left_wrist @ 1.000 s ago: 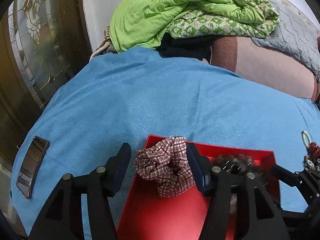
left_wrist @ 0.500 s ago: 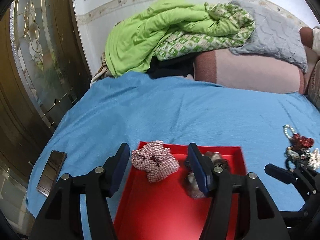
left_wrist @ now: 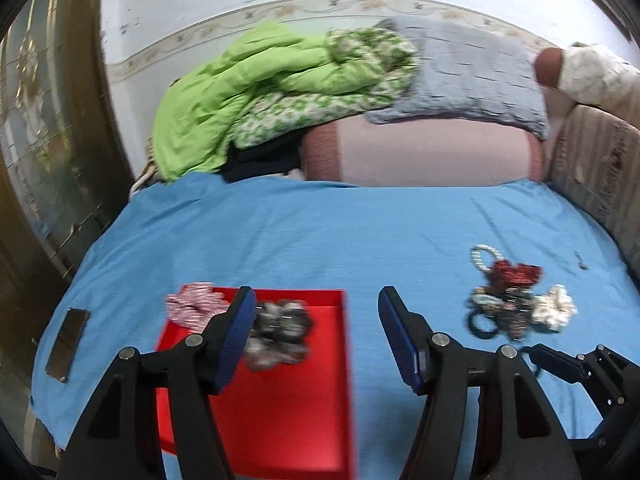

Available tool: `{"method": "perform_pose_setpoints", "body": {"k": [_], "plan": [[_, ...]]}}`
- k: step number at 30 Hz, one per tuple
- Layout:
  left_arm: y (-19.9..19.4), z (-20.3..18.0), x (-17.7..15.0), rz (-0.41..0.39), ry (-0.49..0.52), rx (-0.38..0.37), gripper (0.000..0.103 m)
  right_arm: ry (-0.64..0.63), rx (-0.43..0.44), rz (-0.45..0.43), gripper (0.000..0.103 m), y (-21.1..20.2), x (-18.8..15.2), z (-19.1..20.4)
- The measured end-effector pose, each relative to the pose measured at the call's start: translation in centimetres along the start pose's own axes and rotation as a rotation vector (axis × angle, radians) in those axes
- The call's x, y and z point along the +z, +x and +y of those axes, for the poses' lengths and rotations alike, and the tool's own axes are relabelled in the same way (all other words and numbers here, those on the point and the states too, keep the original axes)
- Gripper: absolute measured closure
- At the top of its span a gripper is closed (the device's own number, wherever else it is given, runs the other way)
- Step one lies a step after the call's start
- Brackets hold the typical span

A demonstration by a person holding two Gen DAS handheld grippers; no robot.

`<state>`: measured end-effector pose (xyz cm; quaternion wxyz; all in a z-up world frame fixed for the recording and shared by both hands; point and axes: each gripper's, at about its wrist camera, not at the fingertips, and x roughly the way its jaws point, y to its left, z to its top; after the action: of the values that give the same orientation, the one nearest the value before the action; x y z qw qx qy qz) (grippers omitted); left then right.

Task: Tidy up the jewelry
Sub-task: 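Move both open grippers back to the accessory pile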

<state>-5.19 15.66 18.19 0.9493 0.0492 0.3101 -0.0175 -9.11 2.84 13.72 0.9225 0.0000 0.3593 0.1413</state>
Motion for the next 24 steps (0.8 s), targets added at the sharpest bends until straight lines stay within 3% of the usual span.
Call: {"method": "perform_pose_setpoints", "body": {"k": [4,12,24], "plan": [[-1.0,-3.8,-1.0,-0.011,0.028,-0.032,0.041,0.064,-0.035,-0.008,0.037,-2.4,-2.0,-3.7],[-0.4,-9.0,-3.4,0.066,0.070,-0.077,0.041,0.194,-0.125,-0.007,0.037,-5.9,-6.6,-11.4],[4.8,-13.7,-6.0,0.212,0.043,-0.196,0.041,0.323,-0.216,0.004,0.037,-5.6,-9.1,-19.3]]}}
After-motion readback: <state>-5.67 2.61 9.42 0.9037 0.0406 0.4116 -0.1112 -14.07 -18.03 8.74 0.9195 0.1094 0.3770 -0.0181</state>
